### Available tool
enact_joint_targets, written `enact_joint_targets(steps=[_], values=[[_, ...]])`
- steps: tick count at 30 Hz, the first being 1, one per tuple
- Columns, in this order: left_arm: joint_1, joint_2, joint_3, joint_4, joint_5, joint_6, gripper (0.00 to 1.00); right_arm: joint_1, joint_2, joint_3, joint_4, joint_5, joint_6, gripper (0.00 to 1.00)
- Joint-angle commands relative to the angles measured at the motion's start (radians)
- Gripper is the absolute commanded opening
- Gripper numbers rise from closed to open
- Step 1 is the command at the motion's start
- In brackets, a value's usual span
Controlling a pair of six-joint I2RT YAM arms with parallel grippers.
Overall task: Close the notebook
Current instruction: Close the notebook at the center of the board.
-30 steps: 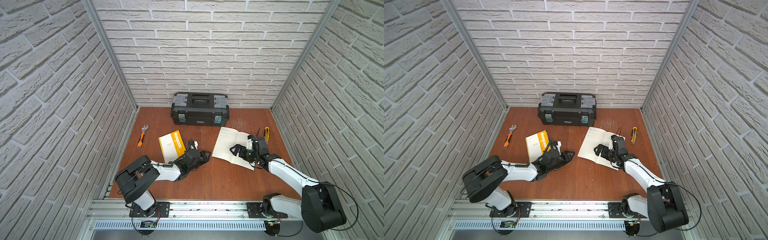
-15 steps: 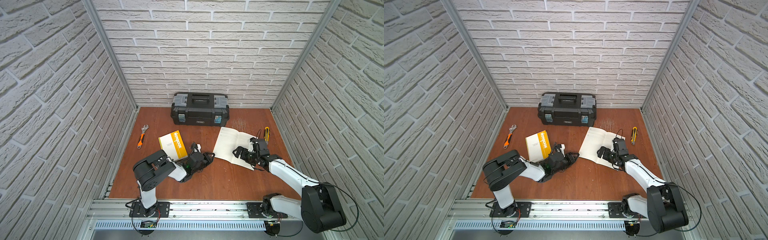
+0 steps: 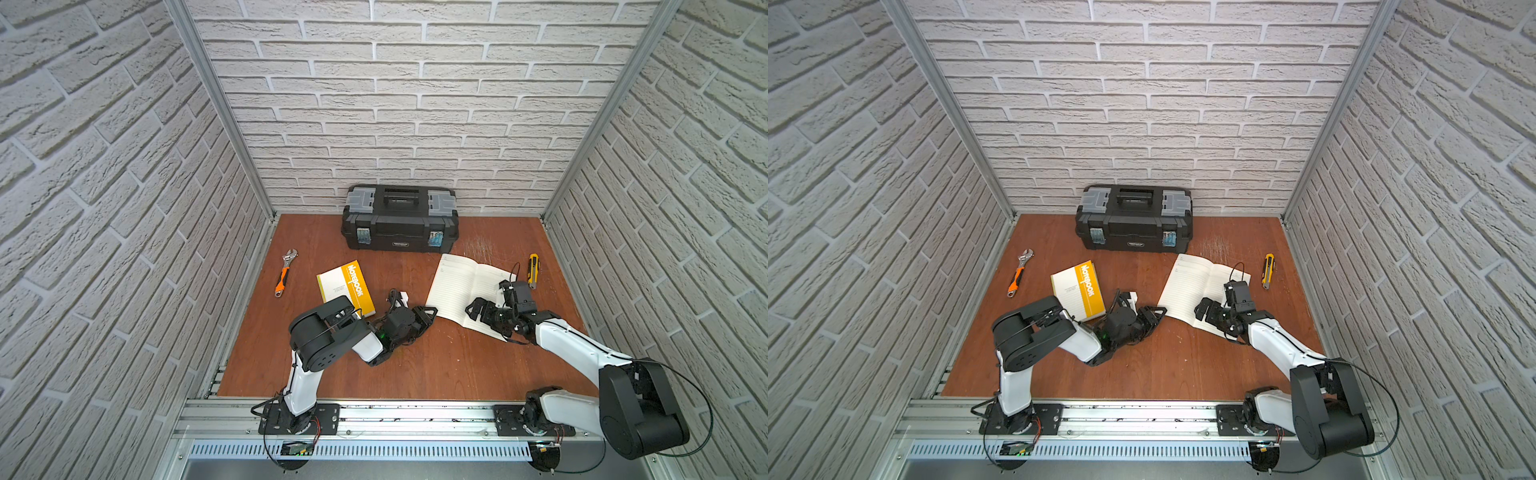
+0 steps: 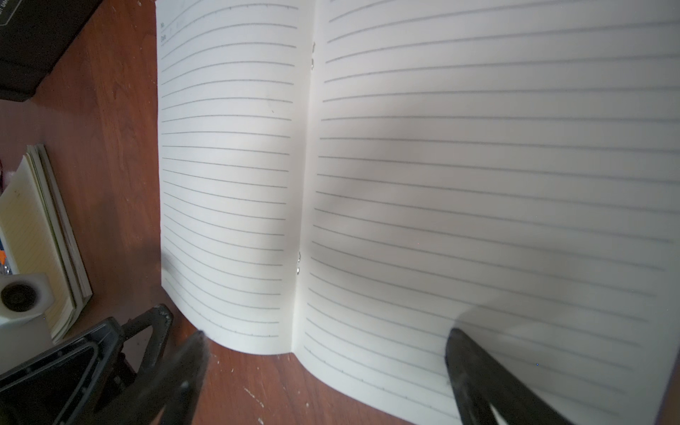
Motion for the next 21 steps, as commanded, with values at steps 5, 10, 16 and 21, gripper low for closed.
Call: enact_joint_targets(steps=[5, 10, 16, 21], values=[[-0.019, 0.019, 0.026, 0.061, -0.007, -0.042, 0.39, -0.007, -0.007, -0.025, 0.033, -0.009, 0.005, 1.00], [-0.034, 0.021, 0.032, 0.067, -0.013, -0.089, 0.39, -0.007, -0.009, -0.026, 0.033, -0.014, 0.004, 1.00], [-0.039, 0.059, 0.036, 0.103, -0.032, -0.105, 0.37, -0.007, -0.012, -0.026, 0.032, -0.018, 0.004, 1.00], [-0.044, 0.087, 0.039, 0.128, -0.036, -0.128, 0.37, -0.007, -0.014, -0.025, 0.030, -0.018, 0.002, 1.00]])
